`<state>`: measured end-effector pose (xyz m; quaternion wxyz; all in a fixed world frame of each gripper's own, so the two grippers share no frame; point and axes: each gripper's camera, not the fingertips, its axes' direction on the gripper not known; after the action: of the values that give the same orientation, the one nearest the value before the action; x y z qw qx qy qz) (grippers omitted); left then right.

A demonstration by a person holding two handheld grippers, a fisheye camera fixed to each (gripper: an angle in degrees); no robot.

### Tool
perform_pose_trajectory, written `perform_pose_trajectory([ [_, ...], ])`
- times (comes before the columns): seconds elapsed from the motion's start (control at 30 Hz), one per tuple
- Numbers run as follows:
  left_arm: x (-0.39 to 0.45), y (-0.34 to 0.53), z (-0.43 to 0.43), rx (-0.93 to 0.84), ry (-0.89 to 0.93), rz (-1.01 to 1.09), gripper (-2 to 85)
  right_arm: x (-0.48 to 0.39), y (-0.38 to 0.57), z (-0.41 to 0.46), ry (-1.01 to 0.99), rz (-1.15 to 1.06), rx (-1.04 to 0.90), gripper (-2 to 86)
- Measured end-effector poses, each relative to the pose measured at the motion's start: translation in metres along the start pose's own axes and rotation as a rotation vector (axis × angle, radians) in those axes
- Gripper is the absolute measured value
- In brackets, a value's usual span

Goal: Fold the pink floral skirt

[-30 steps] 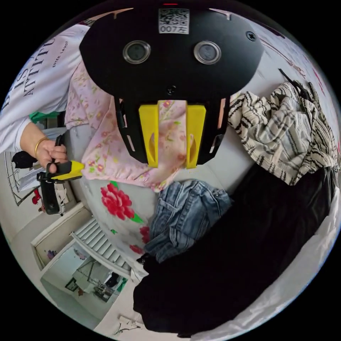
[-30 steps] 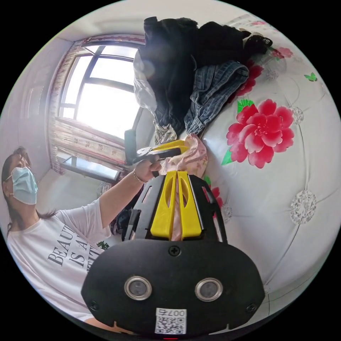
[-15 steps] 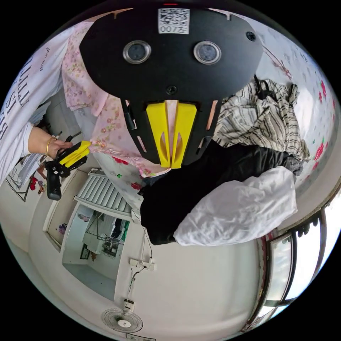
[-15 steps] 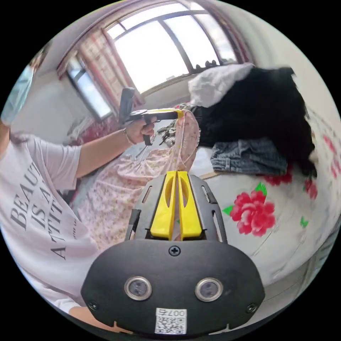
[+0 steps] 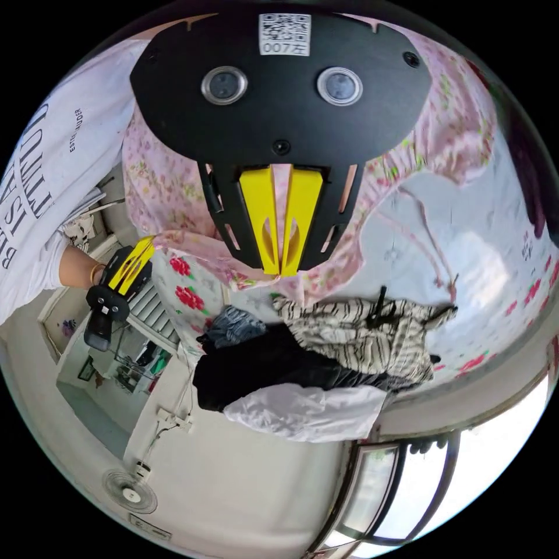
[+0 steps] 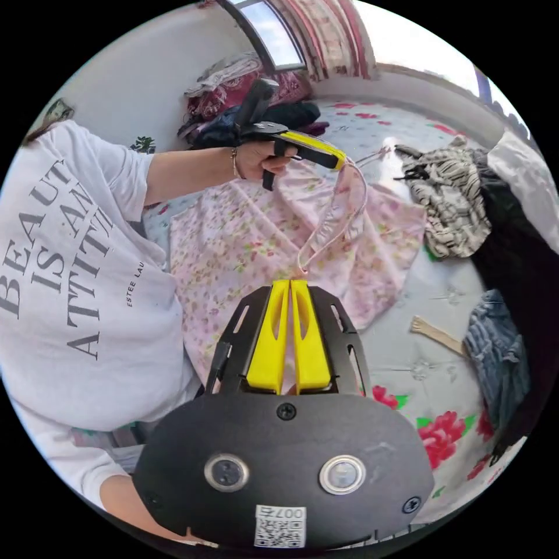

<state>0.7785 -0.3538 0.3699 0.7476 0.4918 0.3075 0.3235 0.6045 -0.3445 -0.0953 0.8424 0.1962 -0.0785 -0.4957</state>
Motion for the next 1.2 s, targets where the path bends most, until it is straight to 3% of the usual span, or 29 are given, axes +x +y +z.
perform_pose_trajectory([
  [0.2,-0.066,0.087,-0.058,-0.055,-0.056,-0.289,3.1,0.001,-0.023,0.089,-0.127,0.047,-0.214,2.2],
  [0.33,-0.095,0.137,-0.148,0.016,-0.180,-0.468,4.0,-0.002,-0.054,0.071,-0.085,0.029,-0.124,3.1],
  [0.5,-0.147,0.249,-0.313,0.141,-0.565,-0.905,4.8,0.016,-0.160,0.073,-0.012,-0.009,0.034,4.0],
  [0.6,-0.183,0.304,-0.375,0.214,-0.590,-1.087,7.2,0.022,-0.245,0.108,0.001,-0.053,0.058,4.4],
  [0.73,-0.230,0.328,-0.401,0.264,-0.491,-1.156,9.7,0.026,-0.345,0.166,0.003,-0.101,0.015,5.2],
  [0.87,-0.272,0.299,-0.386,0.174,-0.420,-1.046,10.7,0.022,-0.426,0.242,0.116,-0.165,-0.133,6.0],
  [0.93,-0.281,0.283,-0.375,0.088,-0.480,-1.012,7.8,0.026,-0.441,0.270,0.201,-0.159,-0.207,5.7],
  [1.03,-0.287,0.269,-0.380,0.021,-0.627,-0.988,0.4,0.040,-0.444,0.302,0.175,-0.121,-0.321,3.5],
  [1.2,-0.299,0.309,-0.427,0.301,-0.418,-1.121,-0.9,0.035,-0.429,0.271,0.158,-0.194,-0.171,0.3],
])
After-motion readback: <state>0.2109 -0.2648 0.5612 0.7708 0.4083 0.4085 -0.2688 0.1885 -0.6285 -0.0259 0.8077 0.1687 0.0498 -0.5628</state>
